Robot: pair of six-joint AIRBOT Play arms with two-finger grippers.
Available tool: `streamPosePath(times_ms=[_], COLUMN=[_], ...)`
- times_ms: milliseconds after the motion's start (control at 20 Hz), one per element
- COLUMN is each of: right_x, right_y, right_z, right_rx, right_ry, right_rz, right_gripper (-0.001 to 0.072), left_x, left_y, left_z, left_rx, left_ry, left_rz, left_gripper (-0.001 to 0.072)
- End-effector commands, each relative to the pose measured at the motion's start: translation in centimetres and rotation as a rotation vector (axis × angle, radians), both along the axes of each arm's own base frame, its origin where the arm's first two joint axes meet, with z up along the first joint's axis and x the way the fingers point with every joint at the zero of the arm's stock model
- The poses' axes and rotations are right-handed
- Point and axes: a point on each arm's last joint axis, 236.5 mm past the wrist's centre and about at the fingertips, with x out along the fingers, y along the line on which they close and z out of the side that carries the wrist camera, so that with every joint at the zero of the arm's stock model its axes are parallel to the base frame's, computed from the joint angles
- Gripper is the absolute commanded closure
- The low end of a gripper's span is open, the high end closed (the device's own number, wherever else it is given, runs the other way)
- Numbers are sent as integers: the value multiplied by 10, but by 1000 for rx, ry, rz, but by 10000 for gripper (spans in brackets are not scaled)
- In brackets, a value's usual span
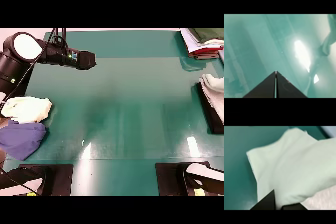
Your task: Fold the shirts.
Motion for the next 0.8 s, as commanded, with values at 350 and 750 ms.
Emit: streamPosePath(times_ms=[350, 750], right_x=[-96, 14], right_y=[-5, 142], right_z=[-26, 45], right_rx=[61, 61], right_ry=[63, -203], right_rz=[-187, 222], right_gripper=[45, 52], left_x=[-3, -2], left_y=[0, 1], left_z=[-3, -2], left_rx=[19, 22], left_ry=[0, -5], left_rz=[-19, -15], left_gripper=[686, 685])
